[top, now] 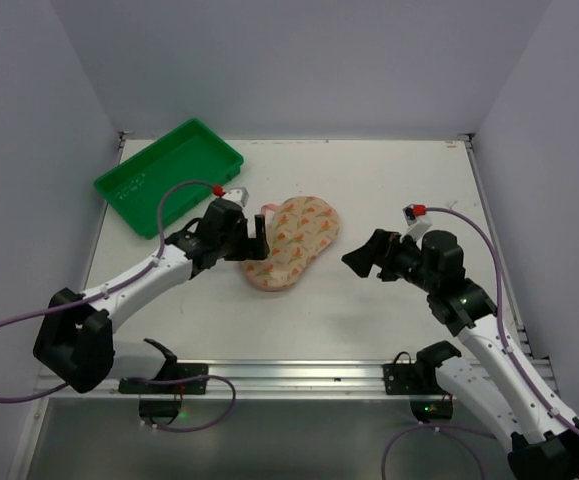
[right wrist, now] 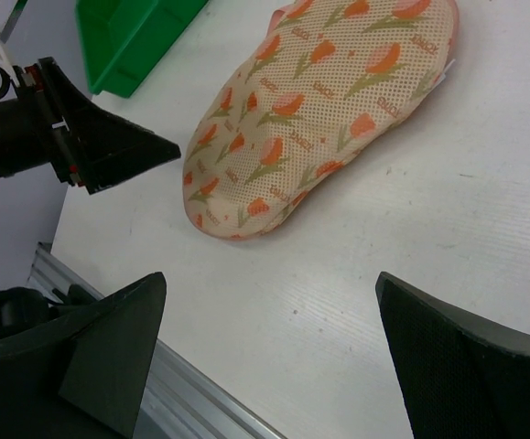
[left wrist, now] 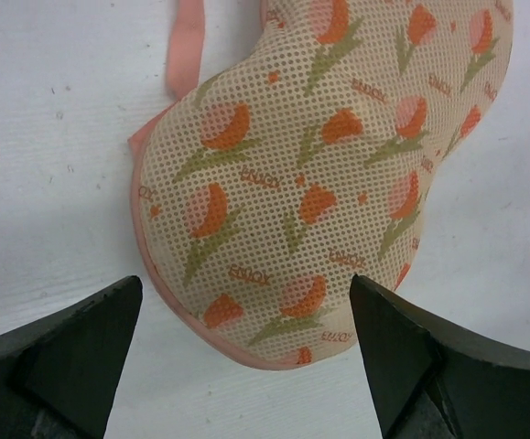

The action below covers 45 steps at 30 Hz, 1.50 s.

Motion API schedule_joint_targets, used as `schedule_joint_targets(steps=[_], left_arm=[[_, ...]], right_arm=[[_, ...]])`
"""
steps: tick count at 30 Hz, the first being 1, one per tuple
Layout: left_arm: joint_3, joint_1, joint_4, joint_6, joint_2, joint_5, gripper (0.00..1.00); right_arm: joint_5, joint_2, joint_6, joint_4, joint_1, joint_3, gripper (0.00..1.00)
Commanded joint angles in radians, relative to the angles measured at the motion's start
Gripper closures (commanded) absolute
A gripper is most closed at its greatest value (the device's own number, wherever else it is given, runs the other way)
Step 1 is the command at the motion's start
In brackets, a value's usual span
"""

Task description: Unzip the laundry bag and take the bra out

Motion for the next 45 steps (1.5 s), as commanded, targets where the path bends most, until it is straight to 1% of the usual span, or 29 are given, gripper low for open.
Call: schedule_joint_targets(steps=[1,2,3,4,6,7,8,9,11,13,16,22,27,29,31,32,34,35,36,39,43,45], left_arm=[[0.112,-0.084,0.031,0.123,0.042,-0.099,0.01],[0.137,-0.134,0.008,0.132,0.077,-0.132,0.00],[0.159,-0.153,-0.003,0.137,0.100,-0.189,0.00],[0.177,-0.164,-0.015,0.134,0.120,-0.203,0.00],[0.219,-0.168,-0.061,0.086,0.174,-0.228,0.00],[0.226,-0.168,-0.069,0.088,0.183,-0.237,0.00],[0.228,-0.168,-0.084,0.091,0.192,-0.252,0.00],[0.225,-0.168,-0.089,0.097,0.191,-0.303,0.00],[0.214,-0.159,-0.068,0.153,0.194,-0.326,0.00],[0.232,-0.156,-0.069,0.193,0.211,-0.303,0.00],[0.254,-0.156,-0.083,0.186,0.248,-0.256,0.00],[0.164,-0.156,-0.060,0.154,0.235,-0.205,0.00],[0.156,-0.159,-0.049,0.137,0.211,-0.141,0.00],[0.202,-0.173,-0.016,0.135,0.221,-0.105,0.00],[0.263,-0.211,-0.003,0.161,0.278,-0.117,0.00],[0.345,-0.228,-0.008,0.178,0.304,-0.136,0.00],[0.428,-0.266,-0.031,0.219,0.399,-0.224,0.00],[0.499,-0.274,-0.034,0.232,0.428,-0.287,0.00],[0.531,-0.285,-0.035,0.252,0.486,-0.309,0.00],[0.634,-0.290,-0.029,0.269,0.569,-0.367,0.00],[0.742,-0.290,-0.040,0.289,0.729,-0.413,0.00],[0.742,-0.290,-0.042,0.289,0.746,-0.400,0.00]], right_arm=[[0.041,-0.013,0.023,0.002,-0.003,-0.006,0.01],[0.066,-0.016,0.029,-0.008,-0.003,-0.004,0.01],[0.083,-0.020,0.036,-0.024,-0.003,-0.003,0.01],[0.101,-0.025,0.039,-0.033,-0.004,-0.003,0.01],[0.115,-0.029,0.041,-0.042,-0.003,-0.001,0.01],[0.112,-0.029,0.041,-0.048,-0.004,0.002,0.01],[0.110,-0.029,0.041,-0.053,-0.003,0.008,0.01],[0.106,-0.031,0.042,-0.061,-0.003,0.008,0.01],[0.106,-0.037,0.041,-0.059,-0.004,0.001,0.01],[0.101,-0.040,0.045,-0.050,-0.004,-0.013,0.01],[0.084,-0.033,0.053,-0.048,-0.004,-0.013,0.01],[0.089,-0.040,0.056,-0.045,-0.004,-0.018,0.01],[0.096,-0.025,0.076,-0.047,-0.004,-0.023,0.01],[0.116,-0.019,0.087,-0.047,-0.006,-0.024,0.01],[0.138,-0.014,0.096,-0.048,-0.004,-0.026,0.01],[0.167,-0.017,0.108,-0.057,-0.004,-0.027,0.01],[0.190,-0.039,0.119,-0.058,-0.004,-0.036,0.01],[0.196,-0.048,0.125,-0.062,-0.004,-0.038,0.01],[0.211,-0.065,0.128,-0.065,-0.004,-0.039,0.01],[0.227,-0.085,0.133,-0.082,-0.004,-0.041,0.01],[0.227,-0.109,0.141,-0.096,-0.004,-0.038,0.01],[0.224,-0.117,0.142,-0.107,-0.004,-0.039,0.01]])
